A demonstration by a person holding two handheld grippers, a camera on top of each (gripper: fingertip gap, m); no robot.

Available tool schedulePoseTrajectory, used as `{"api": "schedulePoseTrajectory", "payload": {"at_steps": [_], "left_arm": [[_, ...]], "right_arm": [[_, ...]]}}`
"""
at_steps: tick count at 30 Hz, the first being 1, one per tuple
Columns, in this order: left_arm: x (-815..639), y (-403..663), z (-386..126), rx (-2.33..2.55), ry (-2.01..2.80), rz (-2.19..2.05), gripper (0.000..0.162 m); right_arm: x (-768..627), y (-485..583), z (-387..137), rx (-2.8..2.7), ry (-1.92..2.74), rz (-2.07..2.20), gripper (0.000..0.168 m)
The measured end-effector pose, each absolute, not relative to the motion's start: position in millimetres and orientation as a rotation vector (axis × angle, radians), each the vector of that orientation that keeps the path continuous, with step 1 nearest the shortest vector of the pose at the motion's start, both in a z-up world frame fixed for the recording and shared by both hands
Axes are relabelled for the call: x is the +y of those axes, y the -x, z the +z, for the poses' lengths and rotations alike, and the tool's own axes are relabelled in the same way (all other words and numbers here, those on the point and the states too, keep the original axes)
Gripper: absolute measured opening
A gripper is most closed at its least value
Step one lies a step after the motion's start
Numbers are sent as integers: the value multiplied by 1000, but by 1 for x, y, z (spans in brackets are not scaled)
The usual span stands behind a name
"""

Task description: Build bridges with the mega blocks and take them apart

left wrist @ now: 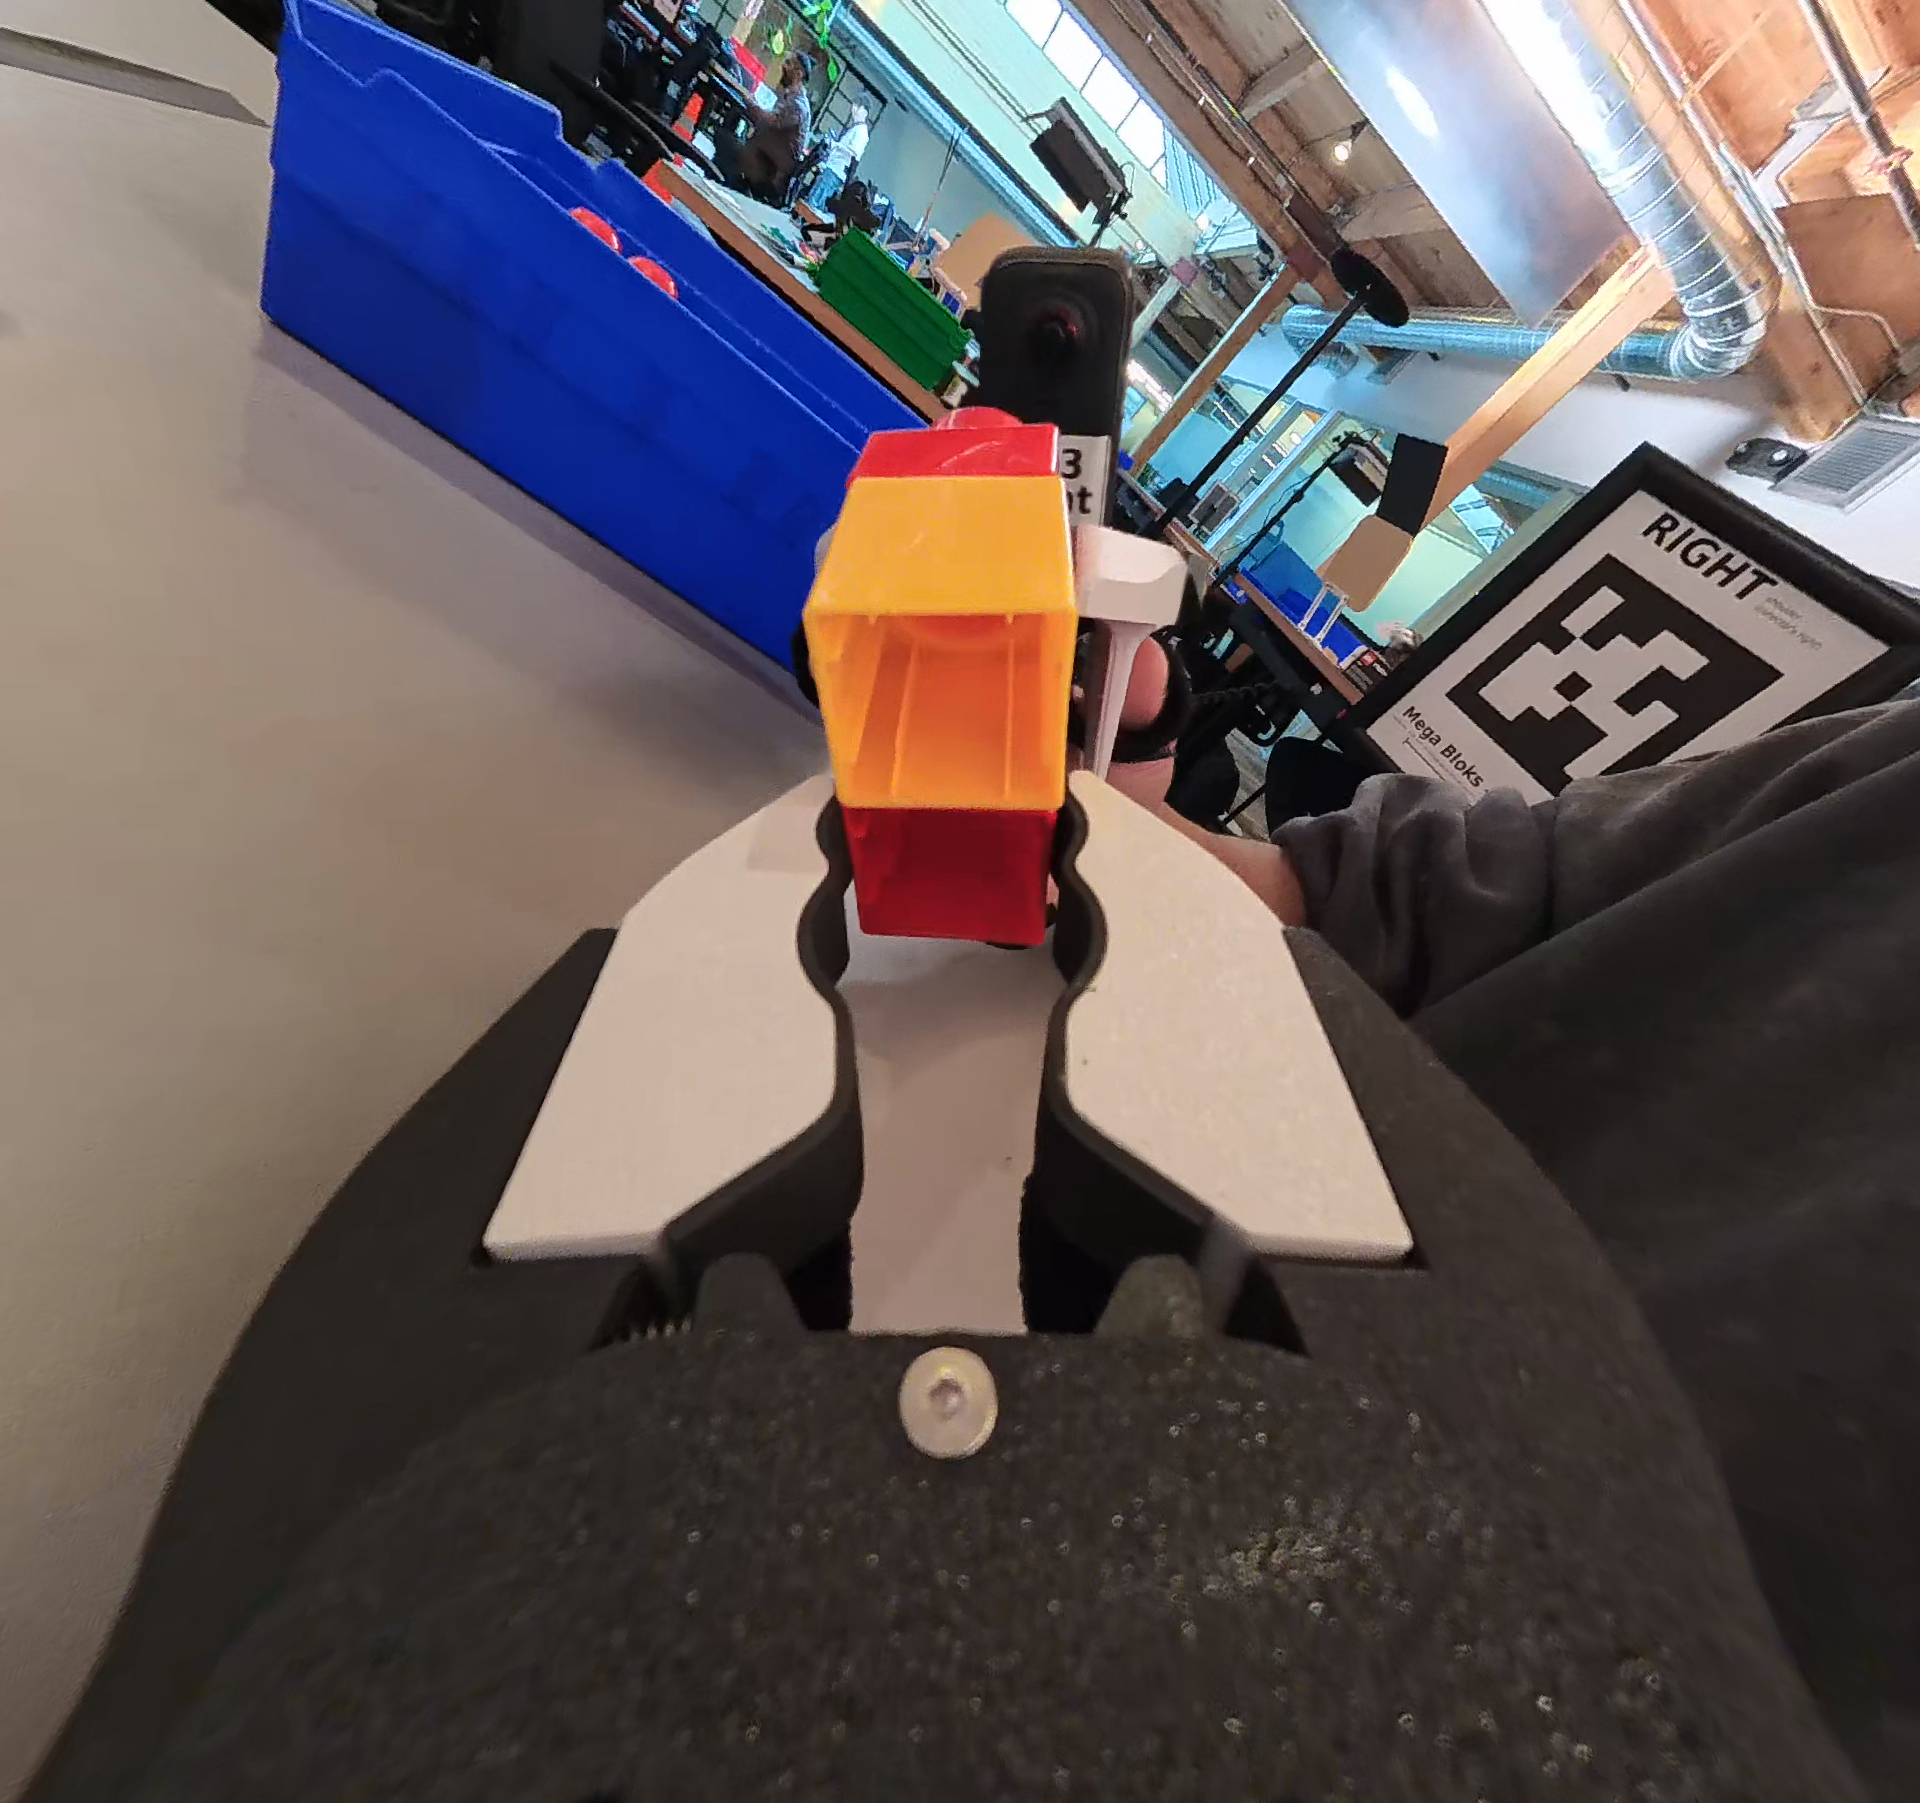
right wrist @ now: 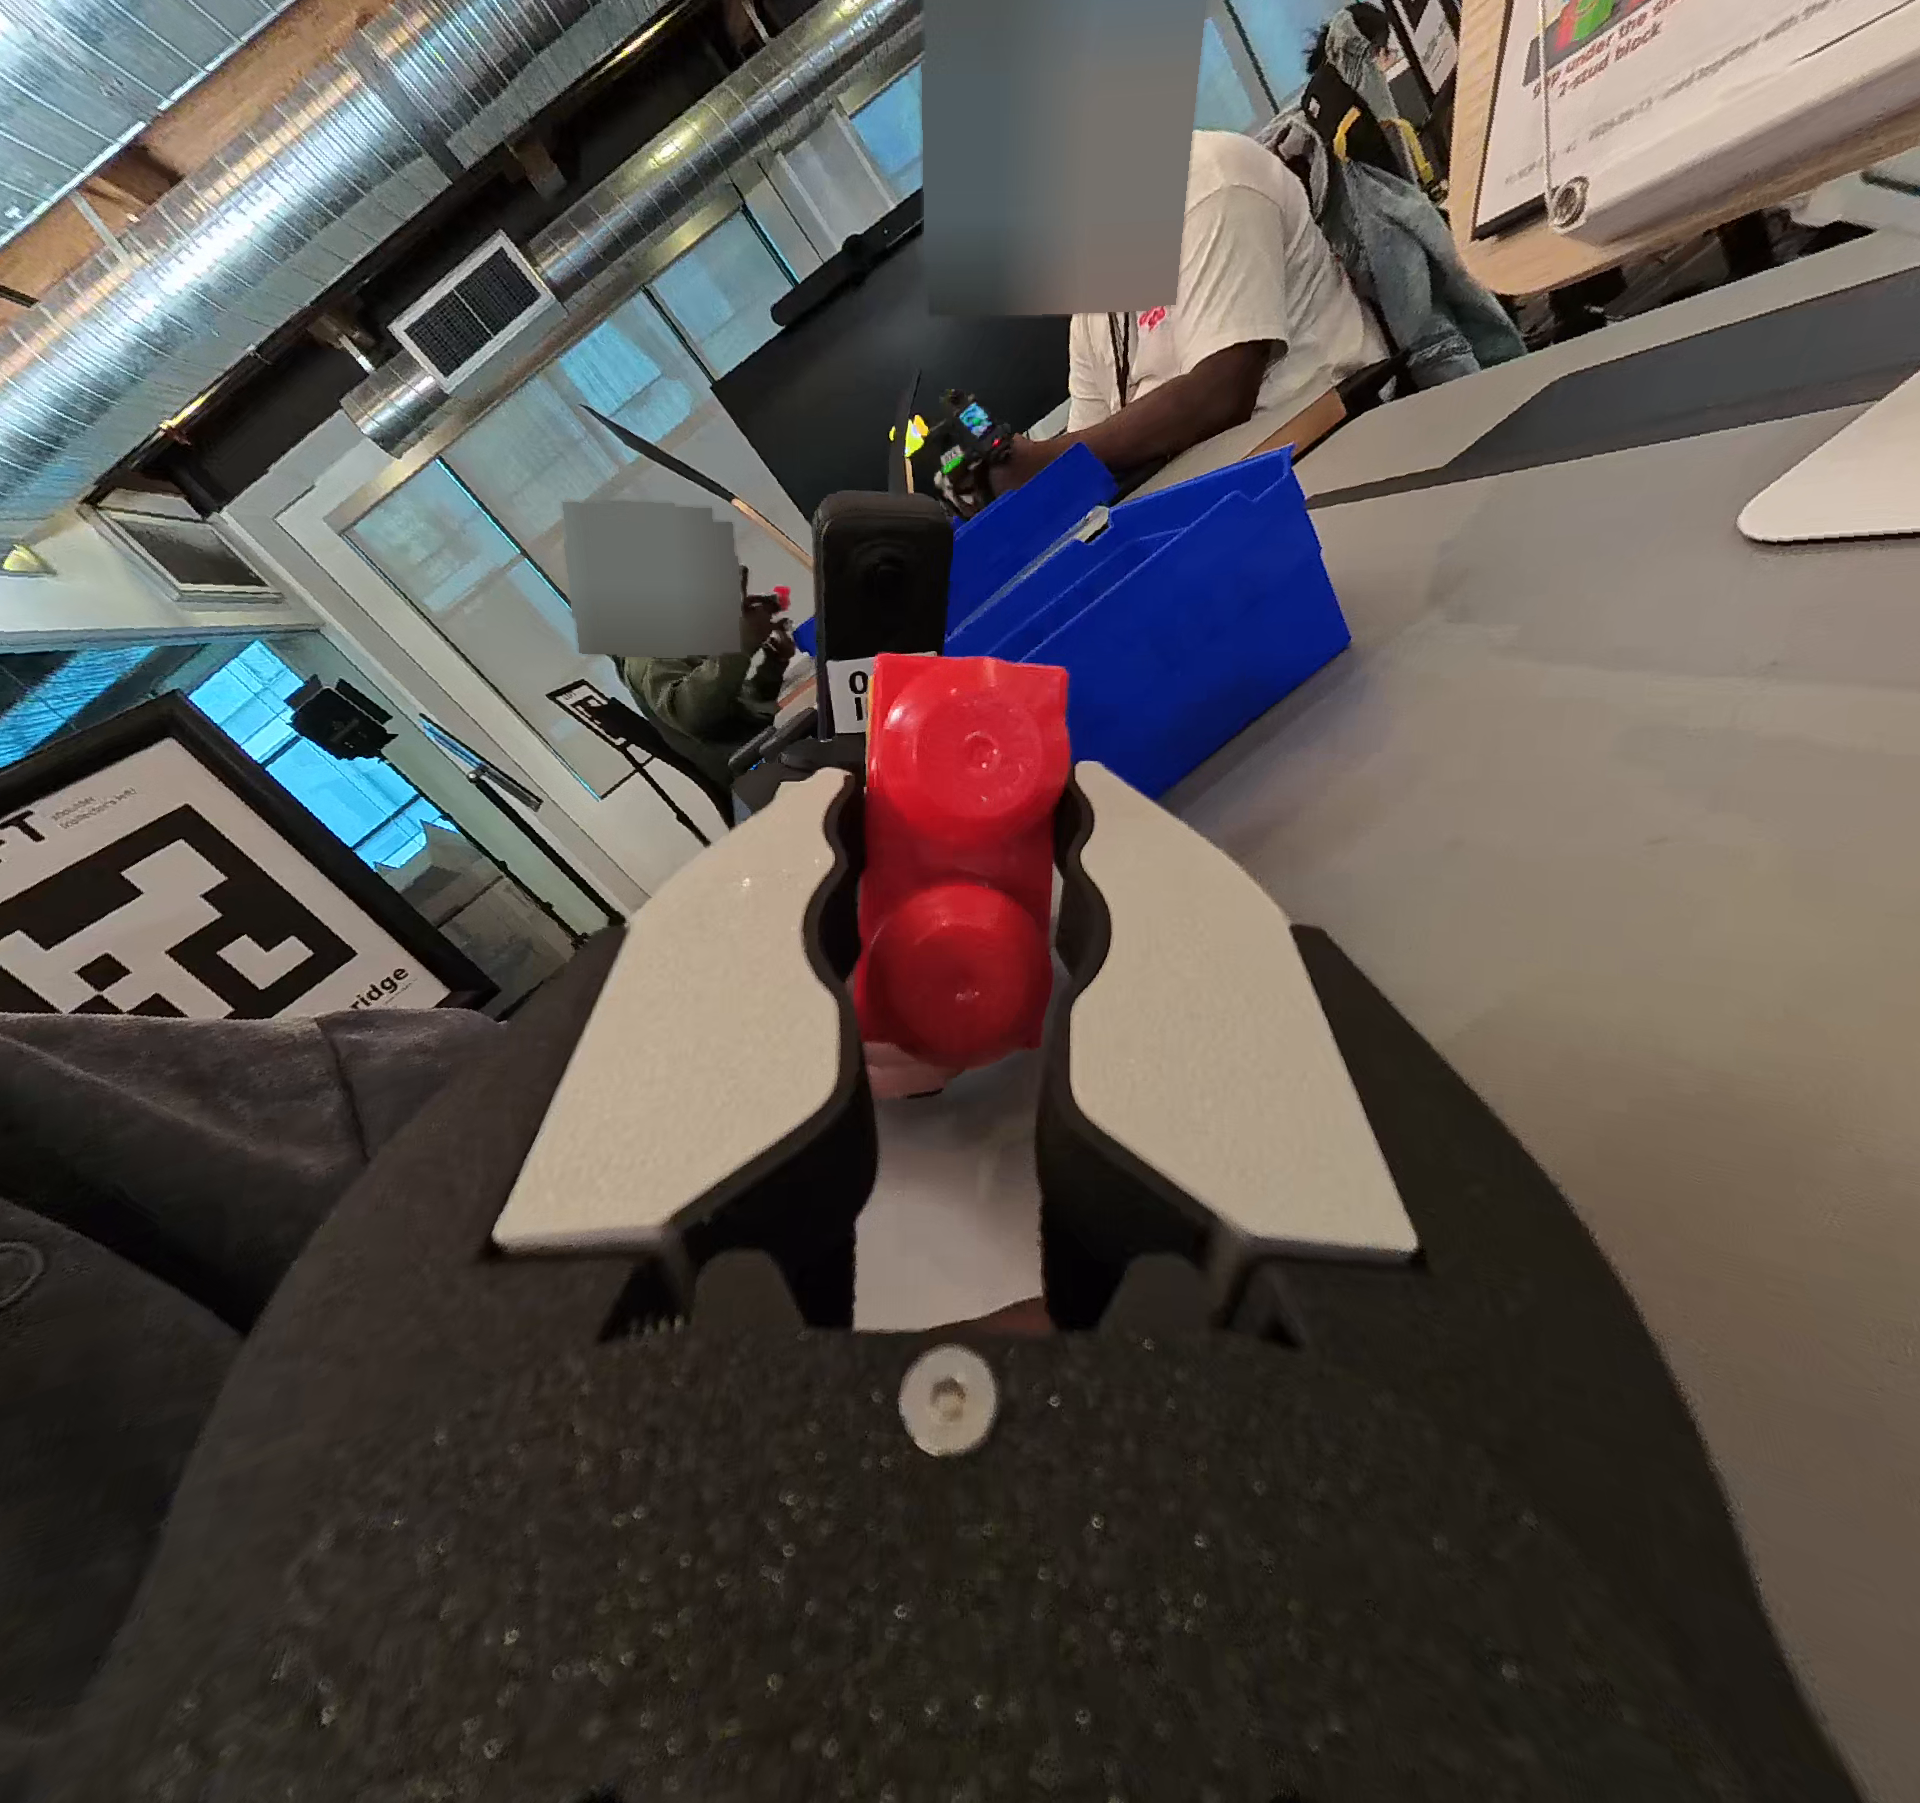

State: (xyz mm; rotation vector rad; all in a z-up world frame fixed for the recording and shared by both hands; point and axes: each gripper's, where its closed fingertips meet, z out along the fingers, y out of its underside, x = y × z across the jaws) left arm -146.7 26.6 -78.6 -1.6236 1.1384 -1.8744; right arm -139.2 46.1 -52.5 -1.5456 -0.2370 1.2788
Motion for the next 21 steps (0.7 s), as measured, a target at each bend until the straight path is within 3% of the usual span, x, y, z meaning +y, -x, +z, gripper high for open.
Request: {"api": "schedulePoseTrajectory", "payload": {"at_steps": [7, 9, 17, 21], "left_arm": [[27, 142, -76, 1117, 1644, -1853, 39], [30, 144, -76, 1116, 1656, -1739, 58], [81, 167, -87, 995, 1612, -811, 95], [78, 173, -68, 865, 1502, -804, 74]], "right_arm": [[47, 134, -50, -247, 1553, 1264, 35], [50, 129, -50, -228, 1559, 1233, 35], [58, 117, -59, -201, 1637, 1068, 35], [66, 101, -63, -138, 1687, 911, 35]]}}
